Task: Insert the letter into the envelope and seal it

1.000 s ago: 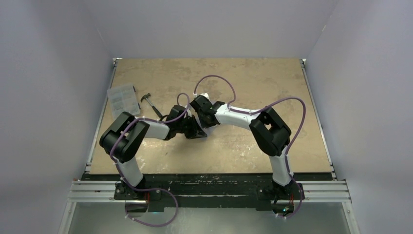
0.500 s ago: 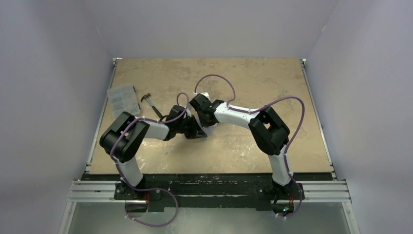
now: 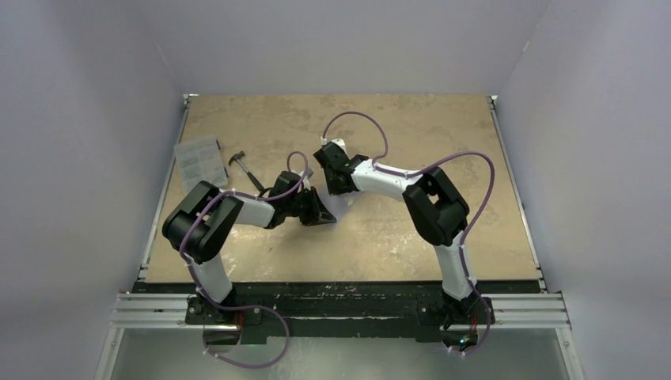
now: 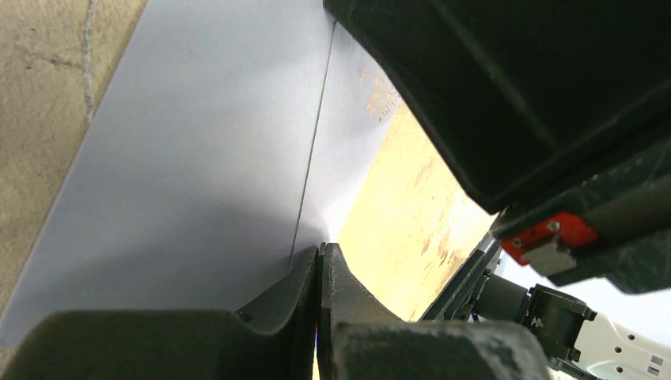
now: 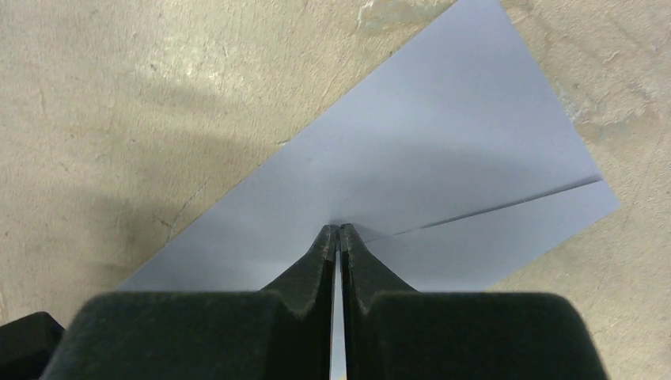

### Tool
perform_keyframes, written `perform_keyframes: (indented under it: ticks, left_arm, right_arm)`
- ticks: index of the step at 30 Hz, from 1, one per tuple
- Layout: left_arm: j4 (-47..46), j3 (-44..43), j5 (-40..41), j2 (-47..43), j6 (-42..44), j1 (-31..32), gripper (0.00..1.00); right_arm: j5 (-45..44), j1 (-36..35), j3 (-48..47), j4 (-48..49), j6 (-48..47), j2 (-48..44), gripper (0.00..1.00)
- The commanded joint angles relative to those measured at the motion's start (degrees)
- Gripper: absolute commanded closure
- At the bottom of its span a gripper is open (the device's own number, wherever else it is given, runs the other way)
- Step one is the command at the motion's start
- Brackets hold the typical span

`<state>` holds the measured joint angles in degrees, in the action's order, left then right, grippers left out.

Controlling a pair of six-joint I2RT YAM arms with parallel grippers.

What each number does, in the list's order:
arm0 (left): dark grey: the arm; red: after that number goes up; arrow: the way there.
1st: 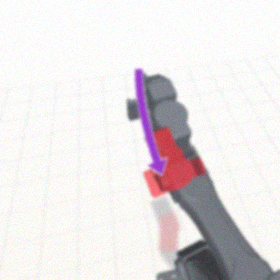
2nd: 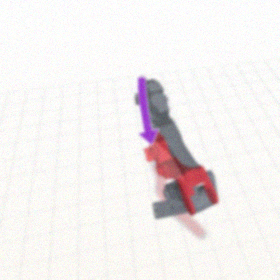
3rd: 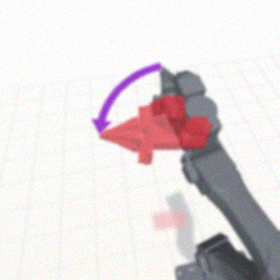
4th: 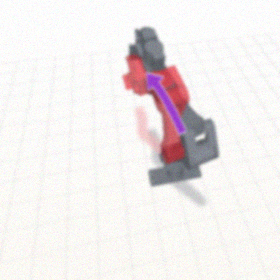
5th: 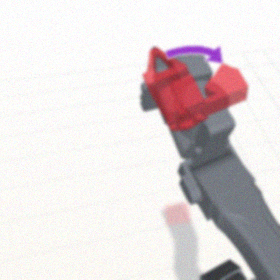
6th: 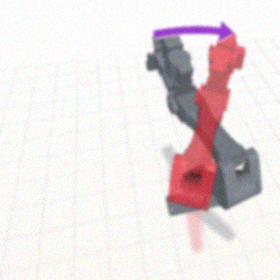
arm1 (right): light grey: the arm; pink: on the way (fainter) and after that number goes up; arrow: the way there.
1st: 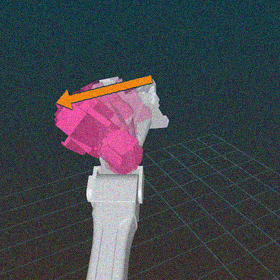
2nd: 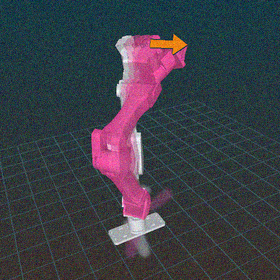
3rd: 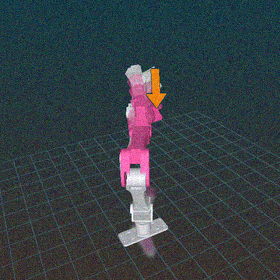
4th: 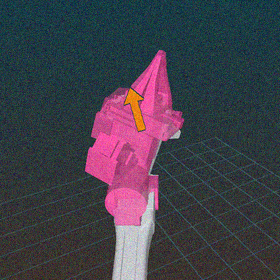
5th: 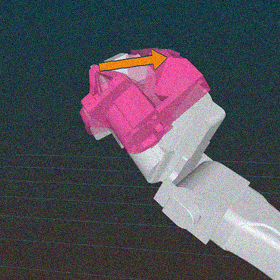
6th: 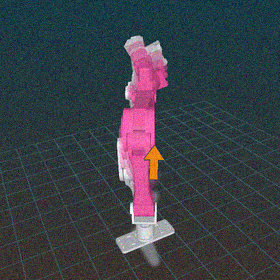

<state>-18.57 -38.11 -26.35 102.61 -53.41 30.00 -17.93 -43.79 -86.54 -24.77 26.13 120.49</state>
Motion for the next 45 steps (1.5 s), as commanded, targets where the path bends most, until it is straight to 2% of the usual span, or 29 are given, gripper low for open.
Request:
perform_keyframes:
  ticks: [1, 7, 12, 16, 19, 21, 28, 31, 32, 33, 34, 35, 39, 45]
  left_arm:
    - [16.81, 4.71, 9.3, 5.69, 5.37, 0.23, 1.0]
    - [17.11, 3.62, 8.38, 4.84, 5.63, 0.21, 1.0]
    - [17.6, -1.33, 4.88, 1.26, 7.43, 0.13, 1.0]
    - [20.49, -9.0, 1.15, -2.1, 9.23, 0.06, 0.9]
    - [22.74, -14.77, -0.76, -3.64, 9.74, -0.15, 0.82]
    - [24.3, -17.79, -1.19, -4.68, 10.02, -0.6, 0.75]
    - [25.84, -23.54, -0.98, -8.01, 12.95, -3.84, 0.53]
    - [25.59, -25.55, 1.65, -8.66, 15.01, -5.84, 0.43]
    - [25.38, -26.24, 2.49, -8.8, 15.48, -6.4, 0.39]
    - [25.64, -27.07, 3.78, -8.82, 15.89, -6.92, 0.3]
    - [26.3, -28.16, 4.96, -8.71, 16.33, -7.27, 0.17]
    - [26.91, -29.26, 5.87, -8.59, 16.8, -7.58, 0.12]
    - [28.72, -31.61, 7.56, -8.17, 18.22, -8.92, 0.12]
    - [29.08, -31.68, 6.24, -7.91, 18.71, -11.81, 0.14]
  right_arm:
    - [-3.22, 1.87, 2.54, -0.84, -0.12, 5.37, 0.94]
    - [-3.9, 3.0, 0.62, -1.62, -0.11, 3.74, 0.94]
    - [-0.66, 5.69, -4.7, -0.28, -0.68, -2.75, 0.92]
    - [3.16, 7.63, -7.85, 0.53, 0.03, -9.4, 0.82]
    - [5.32, 9.25, -6.92, -0.94, 1.66, -14.19, 0.7]
    - [3.43, 10.33, -4.14, -2.16, 3.15, -17.06, 0.63]
    - [-0.14, 16.93, 11.83, -2.33, 9.32, -27.33, 0.5]
    - [-0.61, 19.01, 16.37, -1.43, 10.25, -29.49, 0.4]
    - [-0.53, 19.47, 17.01, -1.15, 10.32, -29.57, 0.36]
    - [-0.4, 19.71, 17.48, -0.82, 10.34, -29.31, 0.34]
    - [0.05, 19.99, 17.76, -0.44, 10.22, -28.7, 0.31]
    - [0.39, 20.26, 17.7, -0.53, 10.29, -27.82, 0.3]
    - [0.28, 20.91, 15.95, -2.04, 11.37, -21.76, 0.31]
    - [-1.18, 21.74, 14.07, -3.67, 12.1, -15.73, 0.46]
